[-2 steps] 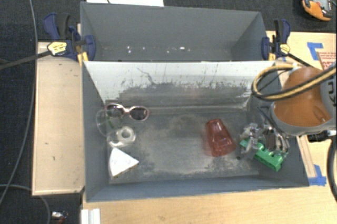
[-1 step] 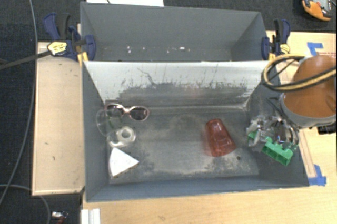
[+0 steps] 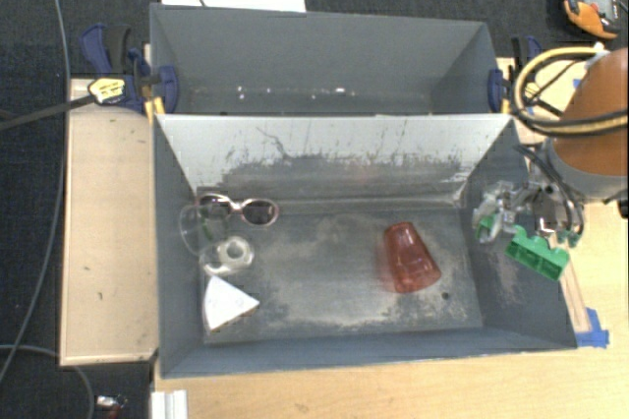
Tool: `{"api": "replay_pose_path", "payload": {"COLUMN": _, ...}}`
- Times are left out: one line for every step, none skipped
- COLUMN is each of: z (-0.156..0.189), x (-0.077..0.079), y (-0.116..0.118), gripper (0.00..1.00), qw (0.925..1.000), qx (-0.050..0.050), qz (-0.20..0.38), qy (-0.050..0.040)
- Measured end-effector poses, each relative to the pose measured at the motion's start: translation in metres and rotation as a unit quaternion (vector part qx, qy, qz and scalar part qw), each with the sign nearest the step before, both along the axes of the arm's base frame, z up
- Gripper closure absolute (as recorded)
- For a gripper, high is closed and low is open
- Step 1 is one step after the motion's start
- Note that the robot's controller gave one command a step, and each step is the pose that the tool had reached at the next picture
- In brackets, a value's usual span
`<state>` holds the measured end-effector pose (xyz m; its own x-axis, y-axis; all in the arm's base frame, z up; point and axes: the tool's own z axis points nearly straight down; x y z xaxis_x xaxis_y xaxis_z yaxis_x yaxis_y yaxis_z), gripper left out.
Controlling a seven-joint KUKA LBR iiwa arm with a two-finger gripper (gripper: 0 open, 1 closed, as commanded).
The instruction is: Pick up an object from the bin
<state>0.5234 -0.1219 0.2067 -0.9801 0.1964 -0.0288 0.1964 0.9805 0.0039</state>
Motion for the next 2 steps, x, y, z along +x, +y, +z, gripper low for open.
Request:
{"api": "replay_pose_path", "payload": {"z": 0.105, "x": -0.022, "y": -0.012, "gripper": 1.00, "qw": 1.0000, "qx": 0.000, "qz": -0.005, "qy": 0.0012}}
{"api": "replay_pose_path", "payload": {"z": 0.006, "x": 0.007, "y": -0.024, "gripper": 1.00, "qw": 0.9998, "qx": 0.003, "qz": 0.013, "qy": 0.0108}}
